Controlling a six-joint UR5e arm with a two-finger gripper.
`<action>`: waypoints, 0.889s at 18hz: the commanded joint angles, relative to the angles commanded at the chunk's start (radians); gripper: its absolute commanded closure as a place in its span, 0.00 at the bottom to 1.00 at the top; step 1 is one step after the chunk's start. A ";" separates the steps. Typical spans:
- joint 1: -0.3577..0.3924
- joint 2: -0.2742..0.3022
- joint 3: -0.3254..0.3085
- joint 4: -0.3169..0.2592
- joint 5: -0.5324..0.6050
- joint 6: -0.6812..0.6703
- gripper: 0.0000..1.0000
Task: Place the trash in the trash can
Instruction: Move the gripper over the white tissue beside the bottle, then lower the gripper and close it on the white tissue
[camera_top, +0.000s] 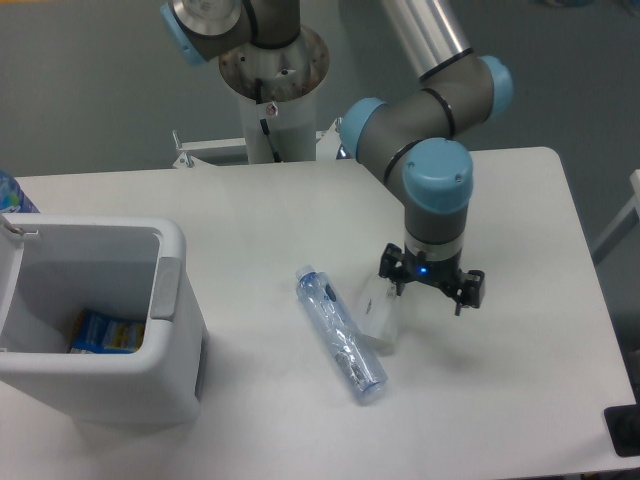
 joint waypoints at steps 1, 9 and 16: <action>0.000 0.011 -0.023 0.003 0.000 -0.003 0.00; -0.014 0.008 -0.092 0.046 -0.002 -0.008 0.00; -0.017 0.000 -0.075 0.048 -0.008 -0.002 0.18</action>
